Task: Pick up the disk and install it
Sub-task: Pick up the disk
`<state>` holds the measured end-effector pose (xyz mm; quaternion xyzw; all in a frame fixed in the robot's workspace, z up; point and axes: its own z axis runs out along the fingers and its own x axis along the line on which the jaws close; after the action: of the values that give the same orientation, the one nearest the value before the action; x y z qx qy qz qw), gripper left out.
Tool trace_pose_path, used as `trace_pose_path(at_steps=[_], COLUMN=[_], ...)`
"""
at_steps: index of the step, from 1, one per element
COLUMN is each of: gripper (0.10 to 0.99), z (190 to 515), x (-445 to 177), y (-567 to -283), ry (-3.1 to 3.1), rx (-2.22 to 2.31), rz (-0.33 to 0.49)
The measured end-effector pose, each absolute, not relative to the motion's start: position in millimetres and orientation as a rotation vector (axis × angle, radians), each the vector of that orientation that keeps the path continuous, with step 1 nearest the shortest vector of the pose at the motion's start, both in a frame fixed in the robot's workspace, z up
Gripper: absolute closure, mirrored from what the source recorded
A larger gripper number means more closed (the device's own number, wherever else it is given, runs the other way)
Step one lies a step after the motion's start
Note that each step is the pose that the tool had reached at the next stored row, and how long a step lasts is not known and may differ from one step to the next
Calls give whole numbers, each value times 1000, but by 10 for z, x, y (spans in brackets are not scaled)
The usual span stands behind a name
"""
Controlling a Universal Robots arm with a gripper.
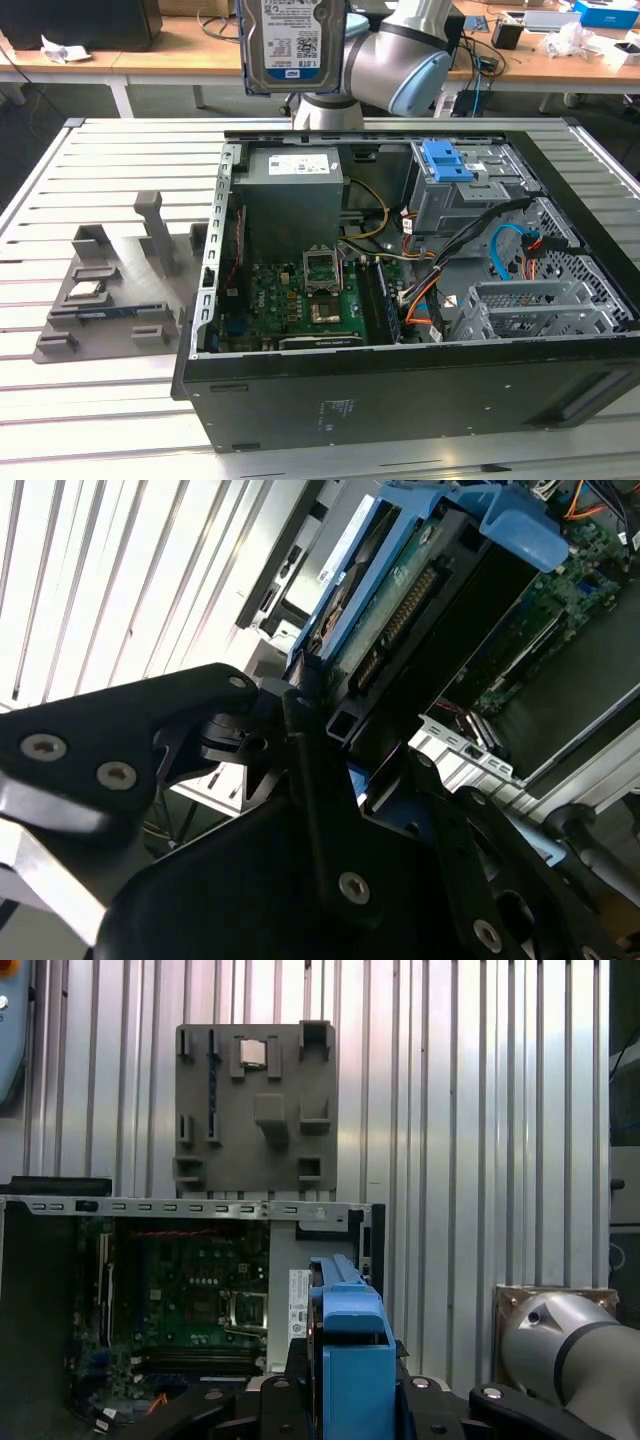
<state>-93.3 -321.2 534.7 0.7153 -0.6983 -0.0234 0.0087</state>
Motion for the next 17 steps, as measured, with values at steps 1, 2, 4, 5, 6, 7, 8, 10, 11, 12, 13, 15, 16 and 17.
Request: trace_pose_path(at_steps=[1, 2, 4, 5, 6, 7, 8, 10, 11, 12, 13, 15, 16, 17], gripper=[722, 722, 722, 722, 722, 722, 722, 722, 722, 722, 722, 722, 722, 722], z=[5347, 5347, 5347, 5347, 5347, 5347, 5347, 5348, 5347, 5347, 5347, 5347, 5347, 5347], x=[-886, -830, -762, -703, -646, -594, -559, -508, -489, -487, -485, -482, -482, -482], y=[-3212, -3212, -3212, -3212, -3212, -3212, -3212, -3212, -3212, -3212, -3212, -3215, -3237, -3263], ry=[-2182, -2182, -2182, -2182, -2182, -2182, -2182, -2182, -2182, -2182, -2182, -2182, -2182, -2182], rx=[2235, 2235, 2235, 2235, 2235, 2235, 2235, 2235, 2235, 2235, 2235, 2235, 2235, 2235], rz=[-73, -73, -73, -73, -73, -73, -73, -73, -73, -73, -73, -73, -73, -73])
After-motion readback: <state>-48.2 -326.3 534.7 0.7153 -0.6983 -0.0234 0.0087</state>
